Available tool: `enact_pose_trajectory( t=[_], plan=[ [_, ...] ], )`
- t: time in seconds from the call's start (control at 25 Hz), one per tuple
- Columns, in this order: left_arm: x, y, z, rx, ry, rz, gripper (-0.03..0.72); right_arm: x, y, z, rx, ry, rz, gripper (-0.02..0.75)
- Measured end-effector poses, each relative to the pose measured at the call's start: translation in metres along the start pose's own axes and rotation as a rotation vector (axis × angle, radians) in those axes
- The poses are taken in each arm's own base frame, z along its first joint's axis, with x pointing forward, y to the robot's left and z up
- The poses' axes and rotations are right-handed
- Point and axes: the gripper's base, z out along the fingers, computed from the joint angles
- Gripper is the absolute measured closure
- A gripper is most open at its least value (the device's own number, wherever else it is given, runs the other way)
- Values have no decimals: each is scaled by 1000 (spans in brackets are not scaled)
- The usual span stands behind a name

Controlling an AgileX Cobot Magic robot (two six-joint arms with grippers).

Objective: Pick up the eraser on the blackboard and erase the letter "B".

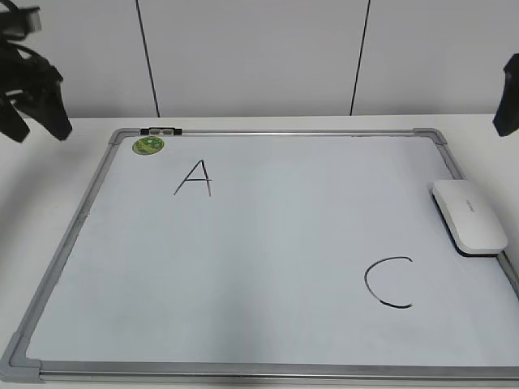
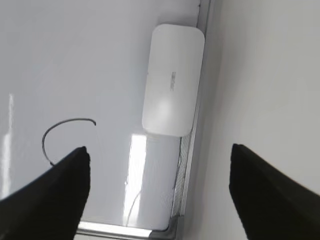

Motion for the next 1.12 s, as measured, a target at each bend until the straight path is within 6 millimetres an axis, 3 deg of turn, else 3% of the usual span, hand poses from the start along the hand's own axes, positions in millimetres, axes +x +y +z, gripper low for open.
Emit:
enact_pose_trajectory(
  t=[0.16,0.28,0.36,0.52,0.72,0.92,1.12],
  plan=[
    [15,-29,-67,-22,-145,56,159,36,7,-32,8,-56,-4,90],
    [38,-49,-118,-25,-259,87,159,63,11,-54,21,-111,-9,95],
    [60,-60,-146,-23,-319,98,160,84,15,-71,28,-161,-13,99],
    [113,-69,-179,-24,-381,93,166,124,22,-99,43,-263,-18,104],
    [184,-71,-186,-36,-400,88,173,169,29,-115,49,-338,-2,111],
    [242,-72,-179,-34,-424,80,174,197,34,-107,28,-312,26,127],
    [287,-70,-166,-34,-446,82,174,229,43,-100,-7,-341,-32,140]
  ],
)
